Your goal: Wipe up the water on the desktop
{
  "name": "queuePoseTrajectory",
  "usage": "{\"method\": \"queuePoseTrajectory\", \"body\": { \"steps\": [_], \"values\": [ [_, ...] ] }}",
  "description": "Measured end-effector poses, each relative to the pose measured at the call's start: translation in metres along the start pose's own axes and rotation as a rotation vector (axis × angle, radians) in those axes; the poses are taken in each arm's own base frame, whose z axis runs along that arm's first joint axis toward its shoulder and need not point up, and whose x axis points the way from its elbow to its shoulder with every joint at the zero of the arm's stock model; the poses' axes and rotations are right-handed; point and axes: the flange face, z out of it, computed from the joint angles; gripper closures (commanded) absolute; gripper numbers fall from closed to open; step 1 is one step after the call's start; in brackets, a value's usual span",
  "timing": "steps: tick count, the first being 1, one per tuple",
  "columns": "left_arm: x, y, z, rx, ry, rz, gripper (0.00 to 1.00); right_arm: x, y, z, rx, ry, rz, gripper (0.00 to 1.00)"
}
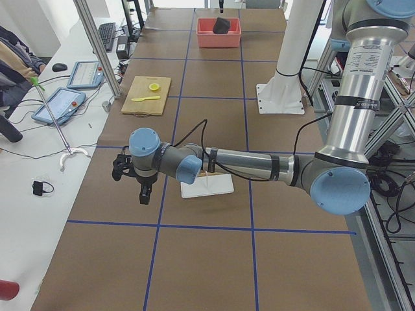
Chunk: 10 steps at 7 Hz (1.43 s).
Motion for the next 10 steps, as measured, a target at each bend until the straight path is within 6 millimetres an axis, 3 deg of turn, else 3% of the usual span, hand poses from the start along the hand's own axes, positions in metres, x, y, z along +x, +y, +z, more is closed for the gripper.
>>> {"method": "queuePoseTrajectory", "body": {
  "steps": [2, 3, 4, 5, 8, 10],
  "values": [
    [0.006, 0.005, -0.005, -0.028, 0.029, -0.027, 0.02, -0.009, -0.012, -0.006, 0.021, -0.001, -0.020, 0.00],
    [0.022, 0.008, -0.016, -0.065, 0.050, -0.068, 0.02, -0.017, -0.023, -0.012, 0.039, 0.000, -0.035, 0.00],
    [0.035, 0.020, -0.029, -0.100, 0.054, -0.106, 0.02, -0.026, -0.039, -0.018, 0.061, 0.005, -0.049, 0.00],
    [0.034, 0.041, -0.034, -0.119, 0.053, -0.111, 0.02, -0.030, -0.057, -0.020, 0.077, 0.019, -0.056, 0.00],
    [0.001, 0.086, -0.018, -0.142, 0.051, -0.041, 0.02, -0.026, -0.088, -0.012, 0.077, 0.046, -0.044, 0.00],
    [-0.013, 0.099, -0.010, -0.160, 0.044, -0.020, 0.02, -0.023, -0.096, -0.008, 0.071, 0.050, -0.040, 0.00]
  ]
}}
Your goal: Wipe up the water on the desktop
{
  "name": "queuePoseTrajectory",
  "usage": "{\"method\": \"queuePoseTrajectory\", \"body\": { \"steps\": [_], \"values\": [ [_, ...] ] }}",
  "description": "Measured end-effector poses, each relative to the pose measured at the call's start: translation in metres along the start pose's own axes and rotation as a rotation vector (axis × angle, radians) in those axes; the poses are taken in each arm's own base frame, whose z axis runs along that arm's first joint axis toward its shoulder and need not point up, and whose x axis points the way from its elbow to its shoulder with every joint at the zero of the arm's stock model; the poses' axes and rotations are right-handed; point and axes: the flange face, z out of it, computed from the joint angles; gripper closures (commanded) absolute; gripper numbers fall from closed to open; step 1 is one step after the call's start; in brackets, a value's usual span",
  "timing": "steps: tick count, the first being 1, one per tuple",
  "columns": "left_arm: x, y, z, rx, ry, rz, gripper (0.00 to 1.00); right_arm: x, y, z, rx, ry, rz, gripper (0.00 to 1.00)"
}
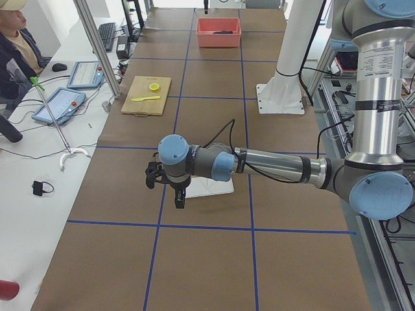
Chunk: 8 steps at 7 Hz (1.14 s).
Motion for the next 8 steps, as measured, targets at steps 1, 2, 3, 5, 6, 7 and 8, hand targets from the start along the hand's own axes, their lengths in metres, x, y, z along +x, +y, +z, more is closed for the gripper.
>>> {"method": "queuePoseTrajectory", "body": {
  "steps": [1, 2, 3, 5, 6, 7, 8],
  "values": [
    [-0.0015, -0.0005, 0.0000, 0.003, -0.016, 0.030, 0.02, 0.0019, -0.0015, 0.0014, 0.000, 0.007, -0.013, 0.00],
    [-0.0027, -0.0015, -0.0016, 0.010, -0.042, 0.071, 0.02, 0.0032, -0.0025, 0.0017, 0.002, 0.020, -0.059, 0.00],
    [-0.0029, -0.0016, -0.0032, 0.015, -0.056, 0.092, 0.02, 0.0048, -0.0022, 0.0024, 0.001, 0.028, -0.129, 0.00],
    [-0.0049, -0.0004, -0.0031, 0.016, -0.067, 0.100, 0.02, 0.0078, -0.0006, 0.0036, -0.003, 0.036, -0.218, 0.00],
    [-0.0067, 0.0004, -0.0040, 0.021, -0.088, 0.105, 0.02, 0.0083, -0.0010, 0.0033, -0.002, 0.043, -0.254, 0.00],
    [-0.0072, -0.0003, -0.0067, 0.031, -0.118, 0.114, 0.02, 0.0084, -0.0014, 0.0030, -0.002, 0.046, -0.268, 0.00],
    [-0.0061, -0.0015, -0.0091, 0.038, -0.134, 0.120, 0.02, 0.0082, -0.0014, 0.0030, -0.003, 0.044, -0.271, 0.00]
  ]
}}
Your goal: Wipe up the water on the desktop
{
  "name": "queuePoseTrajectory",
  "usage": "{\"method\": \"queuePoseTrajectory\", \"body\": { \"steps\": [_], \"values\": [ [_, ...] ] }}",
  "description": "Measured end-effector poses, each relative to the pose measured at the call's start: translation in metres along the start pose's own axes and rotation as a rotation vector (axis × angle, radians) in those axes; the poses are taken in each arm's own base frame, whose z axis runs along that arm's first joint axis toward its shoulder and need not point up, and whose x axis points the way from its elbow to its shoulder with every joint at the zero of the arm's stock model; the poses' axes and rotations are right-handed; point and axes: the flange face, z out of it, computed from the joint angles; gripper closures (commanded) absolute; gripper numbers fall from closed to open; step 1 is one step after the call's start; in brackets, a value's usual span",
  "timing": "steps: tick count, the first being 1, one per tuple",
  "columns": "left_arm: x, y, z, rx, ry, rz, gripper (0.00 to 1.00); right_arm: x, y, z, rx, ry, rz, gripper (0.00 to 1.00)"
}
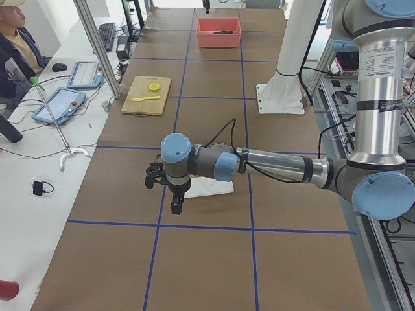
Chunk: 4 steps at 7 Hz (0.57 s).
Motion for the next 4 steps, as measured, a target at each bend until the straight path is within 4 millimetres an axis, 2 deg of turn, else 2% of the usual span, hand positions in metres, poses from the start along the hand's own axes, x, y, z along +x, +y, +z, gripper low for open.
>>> {"method": "queuePoseTrajectory", "body": {
  "steps": [4],
  "values": [
    [-0.0014, -0.0018, 0.0028, -0.003, -0.005, -0.011, 0.02, -0.0029, -0.0059, -0.0028, 0.008, -0.009, 0.032, 0.00]
  ]
}}
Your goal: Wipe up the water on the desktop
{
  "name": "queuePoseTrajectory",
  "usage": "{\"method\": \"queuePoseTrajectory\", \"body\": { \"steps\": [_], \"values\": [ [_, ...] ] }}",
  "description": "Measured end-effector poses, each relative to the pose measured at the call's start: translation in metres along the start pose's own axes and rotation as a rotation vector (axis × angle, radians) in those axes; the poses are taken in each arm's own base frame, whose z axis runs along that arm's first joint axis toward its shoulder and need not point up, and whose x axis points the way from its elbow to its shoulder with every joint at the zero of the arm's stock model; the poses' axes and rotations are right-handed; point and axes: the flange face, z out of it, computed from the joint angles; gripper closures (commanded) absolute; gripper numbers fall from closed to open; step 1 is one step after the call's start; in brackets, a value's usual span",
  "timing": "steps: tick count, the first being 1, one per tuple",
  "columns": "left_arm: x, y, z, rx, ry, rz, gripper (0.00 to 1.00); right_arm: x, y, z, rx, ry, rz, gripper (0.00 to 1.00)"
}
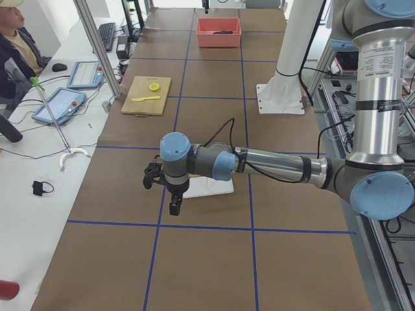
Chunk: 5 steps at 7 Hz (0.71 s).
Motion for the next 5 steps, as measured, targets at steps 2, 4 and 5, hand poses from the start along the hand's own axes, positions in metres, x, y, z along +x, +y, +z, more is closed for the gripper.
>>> {"method": "queuePoseTrajectory", "body": {
  "steps": [2, 4, 5],
  "values": [
    [0.0032, 0.0018, -0.0032, 0.010, 0.004, 0.012, 0.02, -0.0008, -0.0008, -0.0001, 0.001, -0.007, 0.022, 0.00],
    [0.0075, 0.0020, -0.0074, 0.018, 0.009, 0.019, 0.02, -0.0018, -0.0016, -0.0011, 0.003, -0.009, 0.022, 0.00],
    [0.0104, 0.0028, -0.0099, 0.022, 0.017, 0.021, 0.02, -0.0019, -0.0018, -0.0013, 0.004, -0.009, 0.021, 0.00]
  ]
}}
